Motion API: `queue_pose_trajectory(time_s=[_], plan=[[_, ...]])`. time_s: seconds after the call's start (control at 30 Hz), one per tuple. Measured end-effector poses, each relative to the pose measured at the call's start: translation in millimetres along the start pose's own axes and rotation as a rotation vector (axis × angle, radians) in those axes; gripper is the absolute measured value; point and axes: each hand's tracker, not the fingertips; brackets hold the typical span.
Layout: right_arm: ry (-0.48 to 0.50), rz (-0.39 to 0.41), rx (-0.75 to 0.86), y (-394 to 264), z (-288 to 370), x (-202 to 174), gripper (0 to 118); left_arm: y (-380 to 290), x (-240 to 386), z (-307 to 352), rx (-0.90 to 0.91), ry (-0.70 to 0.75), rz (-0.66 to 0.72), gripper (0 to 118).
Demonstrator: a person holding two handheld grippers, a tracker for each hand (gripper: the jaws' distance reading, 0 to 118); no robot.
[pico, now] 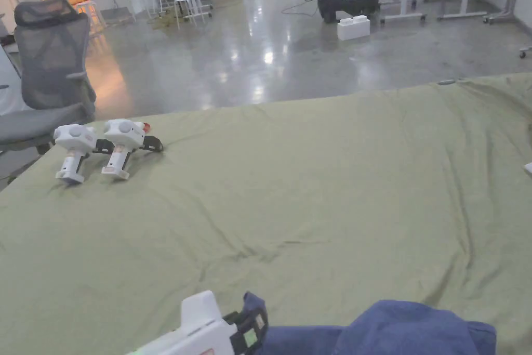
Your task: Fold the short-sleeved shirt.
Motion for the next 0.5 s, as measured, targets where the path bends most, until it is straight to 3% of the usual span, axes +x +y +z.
queue_pose_trajectory(time_s=[0.1, 0.13, 0.23, 0.27, 0.3, 0.4, 0.43, 0.5], plan=[[-0.028, -0.005, 0.007, -0.3, 13.6, 10.6, 0, -21.1, 24.8, -39.4, -0.1, 0.049, -0.077, 12], [-0.039, -0.003, 0.018, -1.5, 18.4, 14.6, 0, -25.7, 28.8, -45.7, -0.097, 0.025, -0.071, 18], [-0.078, -0.014, 0.012, -3.9, 24.4, 25.3, 0, -22.0, 32.5, -53.5, -0.117, -0.101, -0.056, 74], [-0.087, -0.024, 0.009, -5.6, 24.8, 28.6, 0, -17.1, 24.7, -46.3, -0.103, -0.157, -0.028, 86], [-0.089, -0.034, 0.005, -7.3, 24.6, 31.3, 0, -12.5, 21.2, -40.3, -0.067, -0.17, 0.007, 88], [-0.087, -0.055, -0.007, -16.3, 22.6, 43.1, 0, 3.4, 1.9, -18.7, 0.006, -0.103, 0.1, 85], [-0.084, -0.057, -0.016, -18.5, 20.7, 43.0, 0, 5.2, -7.7, -13.5, 0.024, -0.078, 0.158, 77], [-0.074, -0.057, -0.031, -22.5, 16.2, 42.1, 0, 2.8, -22.3, -9.9, -0.004, -0.077, 0.217, 18]])
